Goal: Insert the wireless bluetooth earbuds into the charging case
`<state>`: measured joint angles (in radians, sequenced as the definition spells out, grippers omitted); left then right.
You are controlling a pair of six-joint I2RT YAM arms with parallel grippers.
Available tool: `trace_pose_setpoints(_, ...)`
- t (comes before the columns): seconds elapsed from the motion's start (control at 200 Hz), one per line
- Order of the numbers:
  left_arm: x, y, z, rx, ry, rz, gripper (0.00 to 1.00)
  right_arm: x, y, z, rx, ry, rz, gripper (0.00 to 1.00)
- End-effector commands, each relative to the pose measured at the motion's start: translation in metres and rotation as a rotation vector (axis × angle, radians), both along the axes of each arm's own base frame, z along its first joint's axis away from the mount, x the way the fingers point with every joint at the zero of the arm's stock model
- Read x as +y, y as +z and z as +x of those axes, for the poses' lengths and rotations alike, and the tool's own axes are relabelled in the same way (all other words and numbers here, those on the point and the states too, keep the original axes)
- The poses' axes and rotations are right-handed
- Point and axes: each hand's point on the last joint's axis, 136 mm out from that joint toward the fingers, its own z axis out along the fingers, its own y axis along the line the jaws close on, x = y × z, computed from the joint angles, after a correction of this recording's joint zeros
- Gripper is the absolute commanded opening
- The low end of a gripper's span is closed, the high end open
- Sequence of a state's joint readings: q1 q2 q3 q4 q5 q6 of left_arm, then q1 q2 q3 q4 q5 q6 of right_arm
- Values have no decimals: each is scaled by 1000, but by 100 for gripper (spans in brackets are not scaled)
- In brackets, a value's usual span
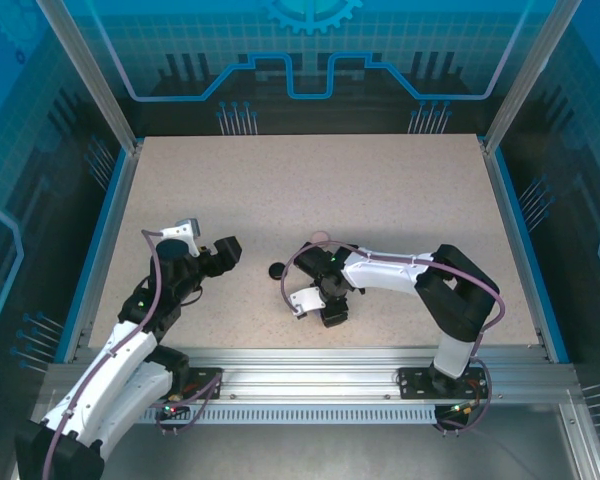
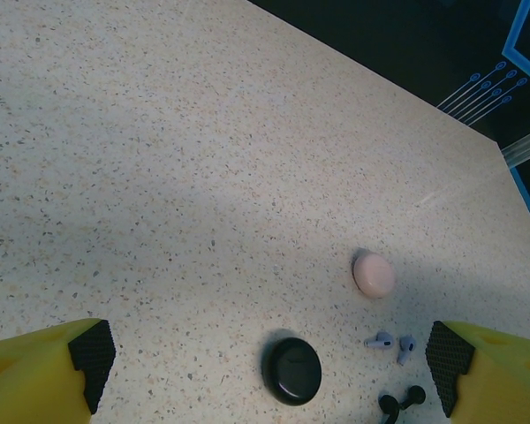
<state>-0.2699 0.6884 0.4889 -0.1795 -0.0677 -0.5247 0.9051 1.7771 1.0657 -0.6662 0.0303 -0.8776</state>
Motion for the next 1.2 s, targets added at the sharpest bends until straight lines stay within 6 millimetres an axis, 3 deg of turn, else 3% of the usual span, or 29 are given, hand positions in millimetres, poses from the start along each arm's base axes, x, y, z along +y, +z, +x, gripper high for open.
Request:
trace_pose_setpoints(0.0, 4, 4, 2, -7, 12, 14, 94, -1, -10, -8, 23, -6, -12, 57)
trace_pose_setpoints(0.235, -17, 6, -1, -2, -98, -44, 94, 1, 27, 6, -12, -97, 149, 55)
trace_pose_setpoints(0.44, -62, 18, -11, -1, -319, -238, 91, -2, 84, 25, -65, -199, 359, 56)
trace_pose_setpoints(0.7, -121, 56, -28, 21, -638, -533, 88, -11, 159, 49, -146, -285, 629, 57)
trace_pose_setpoints(0.986, -188, 62, -44, 57, -861, -534, 86, -7, 187, 53, -184, -277, 692, 57)
trace_pose_setpoints(1.196, -215, 55, -38, 84, -897, -545, 83, -5, 194, 50, -183, -282, 717, 57)
